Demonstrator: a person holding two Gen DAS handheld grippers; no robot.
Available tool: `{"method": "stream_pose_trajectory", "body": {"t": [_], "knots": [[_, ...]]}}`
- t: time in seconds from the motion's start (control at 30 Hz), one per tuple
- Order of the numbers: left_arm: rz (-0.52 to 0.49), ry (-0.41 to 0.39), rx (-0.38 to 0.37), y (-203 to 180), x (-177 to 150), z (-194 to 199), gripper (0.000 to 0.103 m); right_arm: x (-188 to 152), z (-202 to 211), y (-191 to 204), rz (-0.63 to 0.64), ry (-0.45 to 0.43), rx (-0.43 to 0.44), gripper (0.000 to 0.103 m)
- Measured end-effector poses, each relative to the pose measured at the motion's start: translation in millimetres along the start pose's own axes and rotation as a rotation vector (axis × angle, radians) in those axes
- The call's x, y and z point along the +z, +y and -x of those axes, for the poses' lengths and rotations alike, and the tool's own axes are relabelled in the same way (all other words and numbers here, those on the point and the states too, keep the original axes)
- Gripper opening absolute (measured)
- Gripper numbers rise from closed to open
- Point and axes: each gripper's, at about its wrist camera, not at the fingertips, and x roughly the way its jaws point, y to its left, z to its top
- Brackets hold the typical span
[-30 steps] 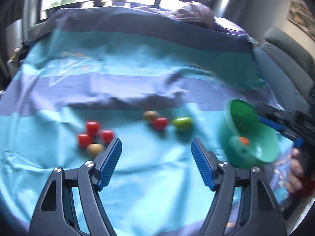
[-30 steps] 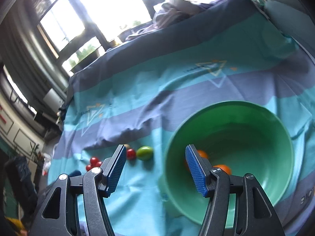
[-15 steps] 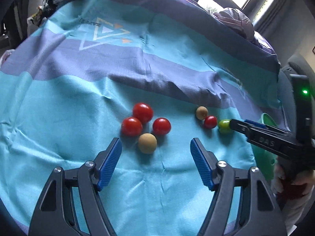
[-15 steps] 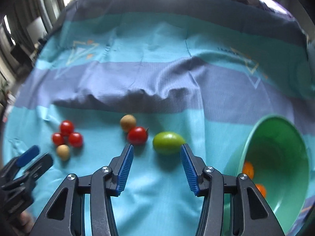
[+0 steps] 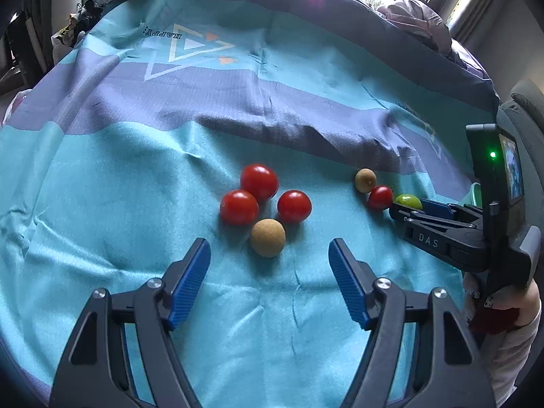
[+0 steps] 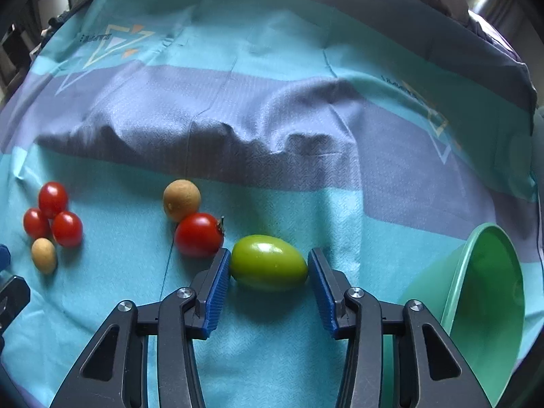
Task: Organize fruits
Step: 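Move the right gripper to the green fruit and close on it, then lift the green fruit with the right gripper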
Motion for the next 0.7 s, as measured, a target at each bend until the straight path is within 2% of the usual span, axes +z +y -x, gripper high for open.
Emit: {"method": "stream_pose_trajectory", "body": {"t": [0.17,0.3,0.43,0.5,0.7], "knots": [[-0.016,0.001,0.009,-4.7,-2.2,0.2,0.072,-8.1,5.6,2.5,0.042,-0.03,0.06,0.047],[-0.019,0.015,-0.003,-6.1,-3.3,-1.5,0.072,-18.6,16.7,0.9,0.014,0.002,0.225,0.047],[-0.014,0.017,0.017,-3.2,-2.9,-4.0,0.072,-36.9,27.8,13.2,0.019,0.034,0.406,0.047],[-0.001,0.018,0.02,-0.2,-2.4,-5.2,0.071,-43.8,25.8,18.7,0.002,0.06,0.468,0.047],[0.017,0.006,-0.005,0.7,-2.4,0.0,0.071,-52.6,21.9,19.2,-0.053,0.079,0.546,0.047]]}}
